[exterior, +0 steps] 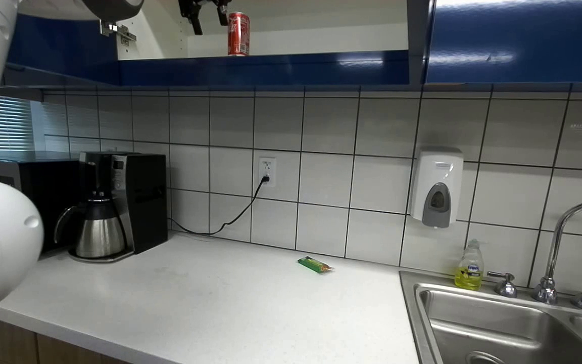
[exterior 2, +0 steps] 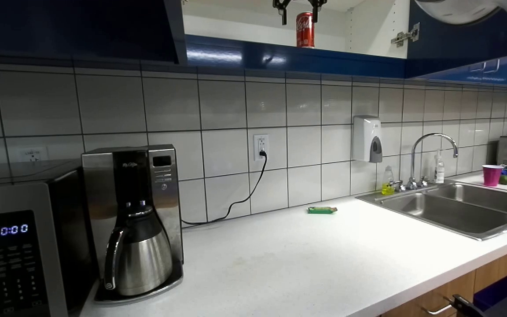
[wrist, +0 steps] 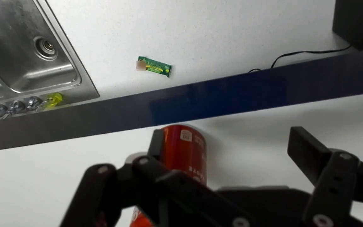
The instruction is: Put the red can inside the open cabinet
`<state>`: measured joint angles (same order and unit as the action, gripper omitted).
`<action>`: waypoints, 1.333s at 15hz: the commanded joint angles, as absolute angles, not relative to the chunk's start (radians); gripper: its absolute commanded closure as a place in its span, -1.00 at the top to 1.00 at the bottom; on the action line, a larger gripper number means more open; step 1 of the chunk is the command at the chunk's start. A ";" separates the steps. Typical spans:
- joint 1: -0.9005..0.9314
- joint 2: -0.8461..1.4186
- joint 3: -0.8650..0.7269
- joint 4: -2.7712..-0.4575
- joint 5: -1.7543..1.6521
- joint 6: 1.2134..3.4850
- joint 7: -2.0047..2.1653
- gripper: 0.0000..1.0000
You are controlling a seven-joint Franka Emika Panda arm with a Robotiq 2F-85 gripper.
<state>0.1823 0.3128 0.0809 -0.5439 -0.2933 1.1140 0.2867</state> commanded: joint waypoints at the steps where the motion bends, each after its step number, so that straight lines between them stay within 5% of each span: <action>1: 0.218 0.243 0.090 -0.592 -0.304 1.050 0.299 1.00; 9: 0.315 0.099 0.106 -0.736 -0.299 0.995 0.306 1.00; 20: 0.389 -0.188 0.121 -1.250 -0.193 1.164 0.378 1.00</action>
<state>0.3854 -0.0783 0.1234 -1.0532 -0.2329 1.0802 0.3398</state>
